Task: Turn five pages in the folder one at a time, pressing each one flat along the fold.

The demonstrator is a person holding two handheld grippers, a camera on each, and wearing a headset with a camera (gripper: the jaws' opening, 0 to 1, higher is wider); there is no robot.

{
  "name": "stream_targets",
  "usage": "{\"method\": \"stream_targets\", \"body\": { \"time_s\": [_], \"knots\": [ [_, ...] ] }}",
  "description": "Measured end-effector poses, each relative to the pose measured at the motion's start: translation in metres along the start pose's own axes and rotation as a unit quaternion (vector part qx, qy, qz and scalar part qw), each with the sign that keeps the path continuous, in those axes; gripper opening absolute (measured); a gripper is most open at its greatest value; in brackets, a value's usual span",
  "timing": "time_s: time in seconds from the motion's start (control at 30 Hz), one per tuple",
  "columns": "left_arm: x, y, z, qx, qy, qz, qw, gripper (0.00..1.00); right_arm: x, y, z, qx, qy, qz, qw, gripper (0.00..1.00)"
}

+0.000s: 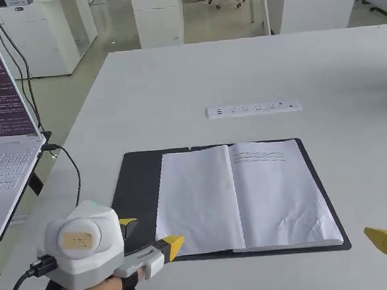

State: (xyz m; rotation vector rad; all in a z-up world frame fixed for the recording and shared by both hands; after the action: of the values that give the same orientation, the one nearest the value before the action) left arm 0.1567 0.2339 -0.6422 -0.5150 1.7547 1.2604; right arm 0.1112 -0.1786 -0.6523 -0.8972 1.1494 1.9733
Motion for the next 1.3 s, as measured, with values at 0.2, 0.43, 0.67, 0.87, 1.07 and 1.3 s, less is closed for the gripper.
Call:
{"method": "stream_targets", "body": {
  "time_s": [0.2, 0.43, 0.67, 0.87, 1.07, 1.3],
  "knots": [
    [-0.001, -0.017, -0.012, 0.018, -0.013, 0.009, 0.9997, 0.54, 0.002, -0.004, -0.005, -0.001, -0.003, 0.008, 1.0, 0.37],
    [-0.003, -0.048, -0.037, 0.045, -0.033, 0.015, 0.9983, 0.53, 0.008, -0.008, -0.004, -0.005, -0.003, 0.016, 0.9998, 0.36],
    [-0.001, -0.095, -0.078, 0.085, -0.061, 0.033, 0.994, 0.53, 0.014, -0.012, -0.001, -0.013, -0.004, 0.02, 0.9997, 0.36],
    [0.0, -0.128, -0.113, 0.108, -0.083, 0.035, 0.9901, 0.52, 0.017, -0.017, -0.004, -0.019, -0.008, 0.022, 0.9995, 0.35],
    [0.003, -0.152, -0.132, 0.118, -0.107, 0.041, 0.9863, 0.52, 0.02, -0.019, -0.006, -0.021, -0.011, 0.02, 0.9995, 0.35],
    [0.004, -0.179, -0.148, 0.121, -0.112, 0.016, 0.9861, 0.51, 0.02, -0.021, -0.01, -0.025, -0.016, 0.015, 0.9995, 0.34]
  ]
}}
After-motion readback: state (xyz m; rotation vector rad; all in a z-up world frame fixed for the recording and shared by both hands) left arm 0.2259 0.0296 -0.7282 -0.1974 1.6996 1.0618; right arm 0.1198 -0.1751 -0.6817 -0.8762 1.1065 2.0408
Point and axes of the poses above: the centre of the closed fingertips' face, and the gripper's own axes: y roughly backward along the fingers, z roughly to its left, x roughly out of its underside, the point moved 10 cm from there along y, roughly backward along the fingers, and after that the axes turned 4 degrees about -x, right-handed, at the moved point
